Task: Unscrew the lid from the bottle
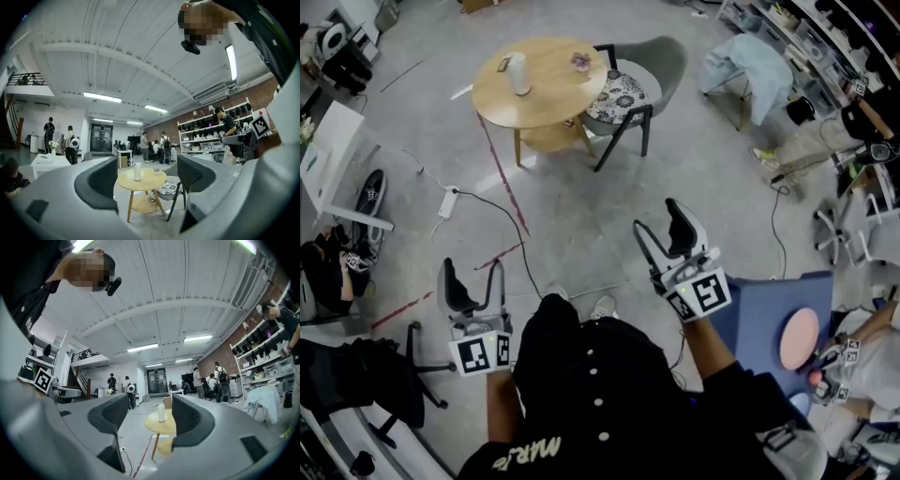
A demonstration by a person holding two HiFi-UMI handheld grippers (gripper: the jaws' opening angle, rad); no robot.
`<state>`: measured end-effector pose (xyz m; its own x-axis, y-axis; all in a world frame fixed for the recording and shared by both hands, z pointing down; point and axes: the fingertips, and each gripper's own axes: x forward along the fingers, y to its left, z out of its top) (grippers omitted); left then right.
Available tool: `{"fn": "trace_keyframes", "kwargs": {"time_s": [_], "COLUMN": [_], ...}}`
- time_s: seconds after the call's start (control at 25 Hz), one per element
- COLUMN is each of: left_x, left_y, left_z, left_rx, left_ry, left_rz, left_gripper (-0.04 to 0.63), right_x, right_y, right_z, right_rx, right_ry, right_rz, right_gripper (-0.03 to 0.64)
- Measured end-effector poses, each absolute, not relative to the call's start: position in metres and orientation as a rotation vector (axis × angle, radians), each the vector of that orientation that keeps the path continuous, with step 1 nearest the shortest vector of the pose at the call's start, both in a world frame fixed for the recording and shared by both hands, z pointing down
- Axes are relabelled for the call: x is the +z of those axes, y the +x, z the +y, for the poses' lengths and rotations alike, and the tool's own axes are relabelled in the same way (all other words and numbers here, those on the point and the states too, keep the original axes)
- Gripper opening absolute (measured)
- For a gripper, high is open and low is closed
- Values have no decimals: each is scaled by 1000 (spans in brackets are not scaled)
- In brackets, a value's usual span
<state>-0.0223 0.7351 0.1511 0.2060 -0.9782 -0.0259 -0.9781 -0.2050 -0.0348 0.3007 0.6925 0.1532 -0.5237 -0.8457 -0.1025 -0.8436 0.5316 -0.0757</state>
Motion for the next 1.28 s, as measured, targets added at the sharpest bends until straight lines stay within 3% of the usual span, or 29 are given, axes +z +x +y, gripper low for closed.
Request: {"fn": "trace_keyframes", "kwargs": {"time_s": [0.68, 1.28], "left_x": [161, 154], "left_y": [-25, -96], "left_z": [628, 481], "left_rx": [42, 77], "left_ry": [-2452, -2471], "left_rz": [1910, 1869], "left_gripper": [382, 382], "right_x": [145, 126], "right_y": [297, 221], "right_z": [600, 456], "right_rx": [27, 83], "right_ry": [-1519, -1533], "right_rz": [2631, 2606], "right_gripper": [279, 275]}}
